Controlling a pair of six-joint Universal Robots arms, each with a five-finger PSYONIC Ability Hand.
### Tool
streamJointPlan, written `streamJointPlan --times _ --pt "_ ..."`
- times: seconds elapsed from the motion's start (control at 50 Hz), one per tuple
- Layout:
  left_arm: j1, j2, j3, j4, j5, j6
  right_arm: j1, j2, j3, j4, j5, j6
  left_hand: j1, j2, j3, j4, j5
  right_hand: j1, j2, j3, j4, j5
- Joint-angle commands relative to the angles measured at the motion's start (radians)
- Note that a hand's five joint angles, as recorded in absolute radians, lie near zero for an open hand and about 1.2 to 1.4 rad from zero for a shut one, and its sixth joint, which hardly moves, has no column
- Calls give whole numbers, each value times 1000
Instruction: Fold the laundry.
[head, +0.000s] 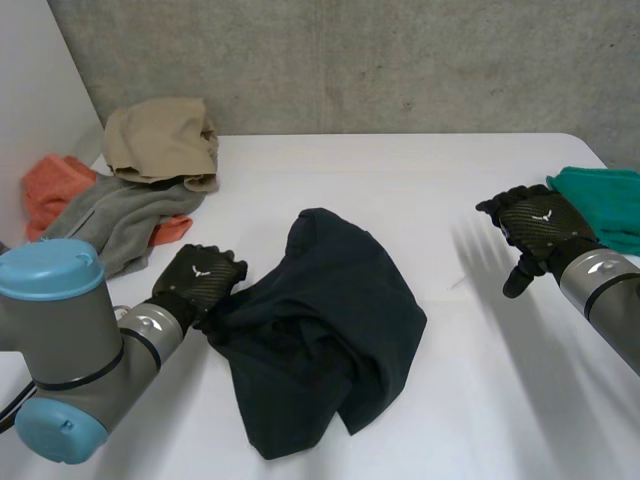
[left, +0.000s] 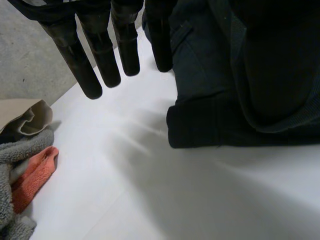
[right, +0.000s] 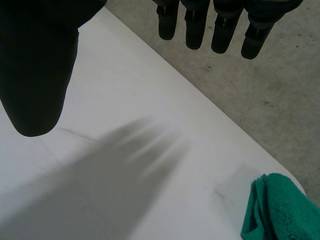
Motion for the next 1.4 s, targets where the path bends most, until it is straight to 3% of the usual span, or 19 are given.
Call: streamJointPlan --times 0.02,0.1,0.18,0.3,0.46,0.6,0.7,1.18,1.24,1.3,1.4 --pt "8 120 -4 -5 43 -35 0 2 2 -1 3 -1 130 135 135 135 132 -47 -37 -38 -37 -42" --pt "-18 248 -7 -7 64 -135 1 4 2 -3 4 -2 -54 -49 -50 -49 -53 -47 -37 -38 -37 -42" --pt "-14 352 6 -2 72 -230 1 5 5 -2 4 -2 -87 -82 -83 -82 -86 -47 -37 -38 -37 -42" --pt "55 348 15 -4 76 -246 0 4 6 -3 4 -10 -90 -85 -86 -85 -88 -47 -37 -38 -37 -42" --pt "169 142 -5 -18 239 -66 0 4 6 -3 3 -12 -28 -23 -24 -24 -27 -47 -37 -38 -37 -42" --pt "172 -8 -8 -25 306 130 1 5 10 -3 4 -18 -2 3 2 3 -1 -47 -37 -38 -37 -42" --pt "169 -50 4 -15 300 181 0 7 14 -6 4 -19 92 97 96 97 93 -47 -37 -38 -37 -42" --pt "115 -126 72 24 302 179 0 30 16 -6 10 -53 306 311 311 311 308 -47 -37 -38 -37 -42" --pt "114 -148 85 34 294 181 0 28 17 -6 10 -53 499 504 504 504 501 -47 -37 -38 -37 -42" --pt "114 -166 111 44 287 183 0 28 17 -6 12 -53 919 924 923 924 920 -47 -37 -38 -37 -42" --pt "112 -168 220 103 132 167 -2 25 13 -6 12 -53 949 954 953 954 950 -47 -37 -38 -37 -42"
